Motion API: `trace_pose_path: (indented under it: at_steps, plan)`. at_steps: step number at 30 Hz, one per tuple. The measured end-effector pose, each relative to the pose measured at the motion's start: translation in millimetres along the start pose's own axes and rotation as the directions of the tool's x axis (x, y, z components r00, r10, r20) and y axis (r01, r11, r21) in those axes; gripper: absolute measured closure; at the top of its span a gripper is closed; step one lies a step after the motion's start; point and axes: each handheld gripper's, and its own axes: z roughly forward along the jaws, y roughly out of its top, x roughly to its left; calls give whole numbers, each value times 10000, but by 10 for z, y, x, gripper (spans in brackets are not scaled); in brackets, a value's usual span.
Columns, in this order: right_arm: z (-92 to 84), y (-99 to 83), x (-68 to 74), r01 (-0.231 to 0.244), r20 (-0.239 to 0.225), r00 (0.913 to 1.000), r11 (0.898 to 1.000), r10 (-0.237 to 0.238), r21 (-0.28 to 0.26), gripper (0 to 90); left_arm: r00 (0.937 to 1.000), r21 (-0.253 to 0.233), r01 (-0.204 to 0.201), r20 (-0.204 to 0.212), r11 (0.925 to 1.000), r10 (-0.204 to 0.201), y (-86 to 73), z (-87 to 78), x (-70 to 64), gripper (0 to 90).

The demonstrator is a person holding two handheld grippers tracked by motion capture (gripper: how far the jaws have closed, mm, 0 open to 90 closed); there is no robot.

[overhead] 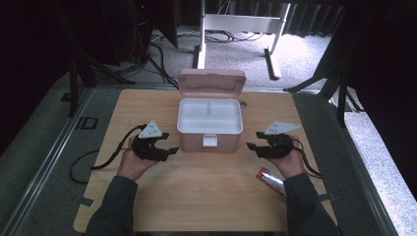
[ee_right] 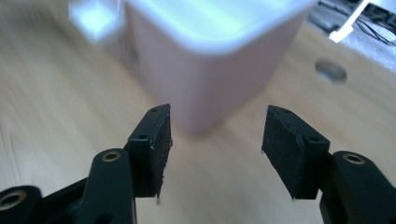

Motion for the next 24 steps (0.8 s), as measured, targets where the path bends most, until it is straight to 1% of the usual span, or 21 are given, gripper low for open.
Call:
trace_pose_path:
  at_steps: [1, 2, 3, 4, 5, 6, 8, 9, 10, 11, 12, 13, 14, 15, 16, 19, 20, 21, 22, 23, 24]
  plan:
    - [25, 60, -31, -116, -23, 9999, 9999, 116, -81, 424, 9999, -52, 74, 71, 10000, -74, 63, 8, 27, 323]
    - [25, 60, -31, -116, -23, 9999, 9999, 116, -81, 424, 9999, -52, 74, 71, 10000, -74, 63, 8, 27, 323]
    - [48, 113, -57, -198, -19, 9998, 9997, 198, -134, 426, 9997, -208, 210, 163, 9996, -206, 175, 27, 93, 323]
    - [93, 232, -107, -252, 27, 9997, 9994, 253, -253, 428, 9987, -319, 451, 236, 9985, -444, 254, 63, 151, 323]
    - [101, 265, -119, -326, 24, 9995, 9987, 327, -393, 429, 9984, -360, 535, 218, 9979, -527, 288, 87, 182, 323]
    - [116, 293, -136, -436, -70, 9990, 9978, 434, -499, 429, 9984, -360, 535, 218, 9979, -527, 288, 87, 182, 323]
    - [139, 319, -147, -533, -150, 9985, 9974, 526, -480, 429, 9971, -298, 712, 274, 9970, -704, 346, 160, 238, 323]
    - [217, 365, -158, -526, -141, 9985, 9980, 522, -343, 429, 9968, -255, 763, 257, 9968, -756, 364, 194, 253, 323]
    - [217, 365, -158, -526, -141, 9985, 9980, 522, -343, 429, 9966, -226, 789, 265, 9966, -783, 373, 219, 262, 323]
    - [247, 376, -162, -563, -206, 9982, 9980, 557, -292, 429, 9957, -148, 850, 372, 9963, -844, 381, 251, 271, 323]
    - [333, 403, -168, -589, -240, 9980, 9981, 586, -154, 429, 9958, -28, 866, 315, 9962, -865, 390, 320, 269, 312]
    - [373, 408, -179, -598, -218, 9980, 9982, 597, -69, 429, 9958, -28, 866, 315, 9962, -865, 390, 320, 269, 292]
    - [410, 408, -193, -637, -225, 9977, 9980, 638, 57, 430, 9942, -83, 1008, 393, 9949, -1004, 390, 331, 288, 288]
    - [410, 408, -193, -637, -225, 9977, 9980, 638, 57, 430, 9942, -83, 1008, 393, 9949, -1004, 390, 331, 288, 288]
    - [467, 404, -204, -655, -236, 9975, 9975, 661, 255, 441, 9938, -92, 1031, 424, 9946, -1026, 387, 335, 294, 287]
    - [489, 404, -209, -761, -332, 9965, 9965, 772, 345, 455, 9943, -132, 987, 428, 9950, -981, 381, 339, 299, 283]
    - [491, 400, -216, -865, -450, 9951, 9957, 880, 334, 474, 9940, -152, 1012, 426, 9948, -1005, 376, 343, 300, 275]
    - [492, 394, -220, -891, -481, 9947, 9955, 906, 329, 478, 9927, -177, 1133, 447, 9934, -1124, 369, 353, 299, 268]
    - [492, 394, -220, -891, -481, 9947, 9955, 906, 329, 478, 9927, -177, 1133, 447, 9934, -1124, 369, 353, 299, 268]
    - [491, 387, -226, -922, -505, 9943, 9953, 937, 308, 484, 9923, -160, 1154, 474, 9932, -1145, 368, 355, 295, 268]
    - [473, 369, -242, -1043, -567, 9927, 9940, 1061, 339, 489, 9908, -136, 1217, 619, 9925, -1207, 369, 362, 285, 268]
